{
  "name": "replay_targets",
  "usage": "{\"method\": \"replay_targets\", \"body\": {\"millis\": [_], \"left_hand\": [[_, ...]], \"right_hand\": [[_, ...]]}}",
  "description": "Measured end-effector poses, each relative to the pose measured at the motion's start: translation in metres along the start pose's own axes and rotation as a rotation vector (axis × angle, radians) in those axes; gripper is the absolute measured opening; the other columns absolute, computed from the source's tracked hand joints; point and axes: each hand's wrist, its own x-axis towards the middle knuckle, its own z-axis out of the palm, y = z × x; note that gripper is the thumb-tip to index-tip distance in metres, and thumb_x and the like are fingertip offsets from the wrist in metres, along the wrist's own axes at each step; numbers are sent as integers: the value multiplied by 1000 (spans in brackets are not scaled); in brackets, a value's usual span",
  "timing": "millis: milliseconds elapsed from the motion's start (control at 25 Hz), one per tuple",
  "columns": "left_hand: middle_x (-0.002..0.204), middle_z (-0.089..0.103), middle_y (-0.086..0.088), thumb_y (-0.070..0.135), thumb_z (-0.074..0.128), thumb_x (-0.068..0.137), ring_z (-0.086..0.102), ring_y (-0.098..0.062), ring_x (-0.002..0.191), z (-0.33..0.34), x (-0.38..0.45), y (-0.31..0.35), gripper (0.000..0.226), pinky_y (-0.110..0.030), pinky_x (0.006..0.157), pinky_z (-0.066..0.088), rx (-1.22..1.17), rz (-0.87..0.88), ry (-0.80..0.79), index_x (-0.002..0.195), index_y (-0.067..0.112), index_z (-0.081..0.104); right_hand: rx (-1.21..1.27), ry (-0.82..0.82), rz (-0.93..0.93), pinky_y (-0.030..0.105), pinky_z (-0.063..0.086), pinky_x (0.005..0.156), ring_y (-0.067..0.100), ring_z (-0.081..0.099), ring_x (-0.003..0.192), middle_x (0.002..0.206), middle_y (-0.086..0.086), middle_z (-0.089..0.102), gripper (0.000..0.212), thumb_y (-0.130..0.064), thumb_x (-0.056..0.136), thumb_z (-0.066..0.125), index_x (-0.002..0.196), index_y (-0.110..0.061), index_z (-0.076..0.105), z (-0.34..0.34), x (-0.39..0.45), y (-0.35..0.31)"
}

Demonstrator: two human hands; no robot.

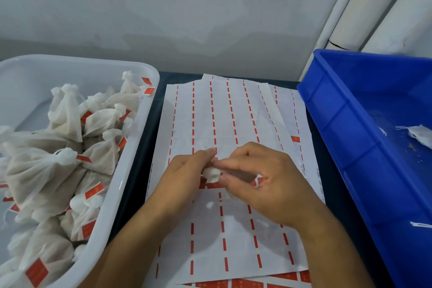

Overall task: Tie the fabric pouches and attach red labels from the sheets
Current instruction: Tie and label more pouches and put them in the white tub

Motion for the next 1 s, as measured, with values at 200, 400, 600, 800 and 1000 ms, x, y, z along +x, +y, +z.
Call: {"method": "replay_targets", "body": {"millis": [200,400,600,800,1000], "left_hand": [[110,77,-1,48,46,79,71,-23,108,-3,0,-3,47,-51,100,53,-52,-53,-122,107,29,79],[120,73,6,47,54,88,69,-22,113,1,-4,2,37,-46,102,53,20,26,-190,114,34,76],[127,70,12,47,64,87,66,-21,119,0,-7,5,31,-49,106,50,-83,153,-194,107,29,81],[113,75,9,56,68,84,71,-12,106,-2,-7,8,32,-23,81,58,-66,231,-164,98,31,83],[116,71,15,61,65,76,66,-7,112,4,-5,7,34,-27,90,55,-27,295,-48,95,37,81]], "right_hand": [[-93,54,1,17,51,85,5,60,104,103,-25,60,35,-54,91,64,124,-46,70,-3,0,4],[-118,110,-17,23,55,84,6,63,104,105,-23,66,29,-43,96,63,123,-42,72,-5,0,7],[-30,180,-46,19,56,76,11,66,95,103,-13,69,27,-24,97,66,122,-32,74,-5,2,5],[96,289,12,16,54,76,11,69,97,100,-14,73,19,-23,97,66,110,-31,77,2,5,0],[179,398,134,12,52,73,8,69,93,93,-15,73,13,-33,96,63,99,-29,75,18,11,-6]]}}
